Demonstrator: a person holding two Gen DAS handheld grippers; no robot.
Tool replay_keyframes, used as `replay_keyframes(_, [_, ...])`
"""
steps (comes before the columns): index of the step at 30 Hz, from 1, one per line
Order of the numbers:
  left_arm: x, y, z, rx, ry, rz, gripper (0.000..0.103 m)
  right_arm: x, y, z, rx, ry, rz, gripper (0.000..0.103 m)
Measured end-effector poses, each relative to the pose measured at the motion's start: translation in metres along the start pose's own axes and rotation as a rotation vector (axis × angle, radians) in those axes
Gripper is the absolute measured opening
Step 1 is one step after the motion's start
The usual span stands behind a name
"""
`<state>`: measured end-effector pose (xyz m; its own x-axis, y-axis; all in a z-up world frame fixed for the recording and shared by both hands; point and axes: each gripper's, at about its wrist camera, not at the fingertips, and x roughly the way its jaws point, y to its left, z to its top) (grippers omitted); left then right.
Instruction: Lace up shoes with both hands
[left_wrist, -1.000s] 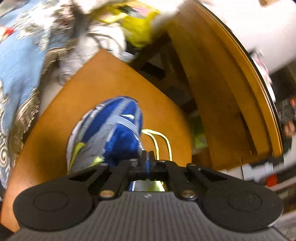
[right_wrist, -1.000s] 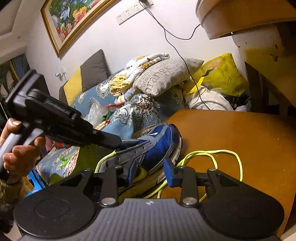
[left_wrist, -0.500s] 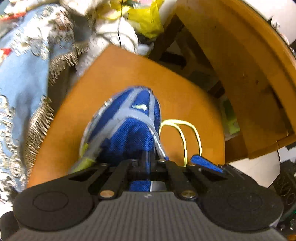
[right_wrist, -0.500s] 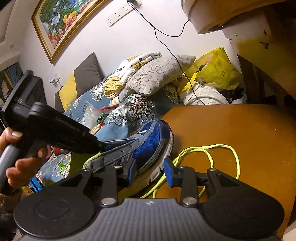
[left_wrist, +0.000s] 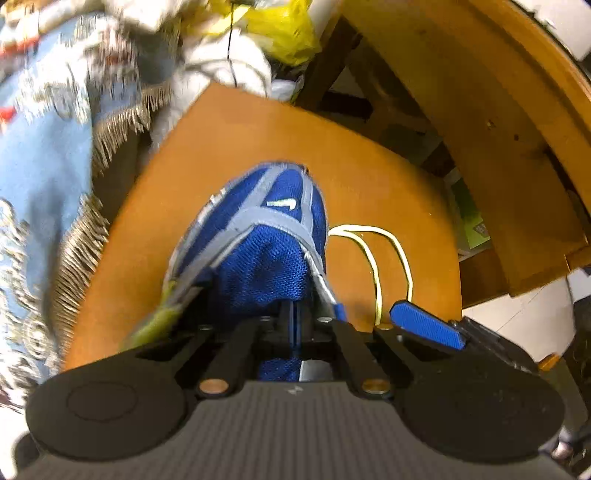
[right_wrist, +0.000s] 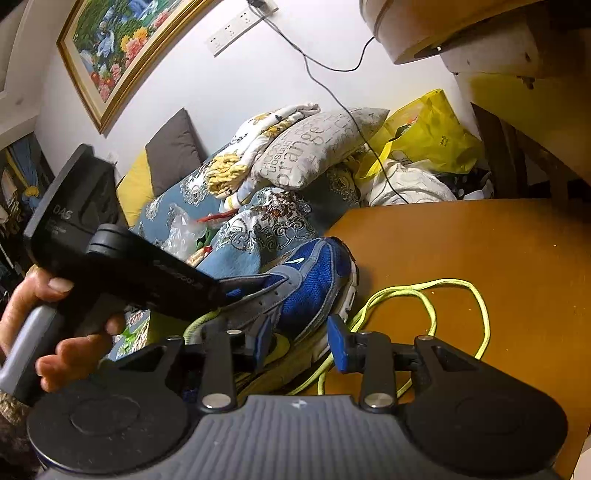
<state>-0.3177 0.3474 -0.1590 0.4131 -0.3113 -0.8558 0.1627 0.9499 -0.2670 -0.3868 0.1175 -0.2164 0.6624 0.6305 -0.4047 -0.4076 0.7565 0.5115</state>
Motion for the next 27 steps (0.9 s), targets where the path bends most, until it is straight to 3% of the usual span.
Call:
replay_keyframes(5, [-0.006,-0.019,-0.014,0.185,-0.011,0.172,0.003,-0.005,-0.004,-0.001,0.023,-0.009,-0.02,0.04])
replay_keyframes(7, [0.005,-0.019,-0.018,0.21,0.036,0.182,0.001,-0.004,-0.005,-0.001,0.038,-0.014,-0.022,0.04])
replay_keyframes(16, [0.017,-0.025,-0.026,0.301,-0.018,0.269,0.001,-0.003,0.006,-0.001,0.048,-0.015,-0.02,0.04])
replay_keyframes(22, [-0.022,-0.026,-0.033,0.312,-0.076,0.219,0.005,-0.013,0.009,-0.002,0.07,-0.047,-0.033,0.046])
replay_keyframes(27, [-0.061,-0.027,-0.048,0.375,-0.192,0.267,0.005,-0.016,0.021,-0.002,0.066,-0.071,-0.027,0.049])
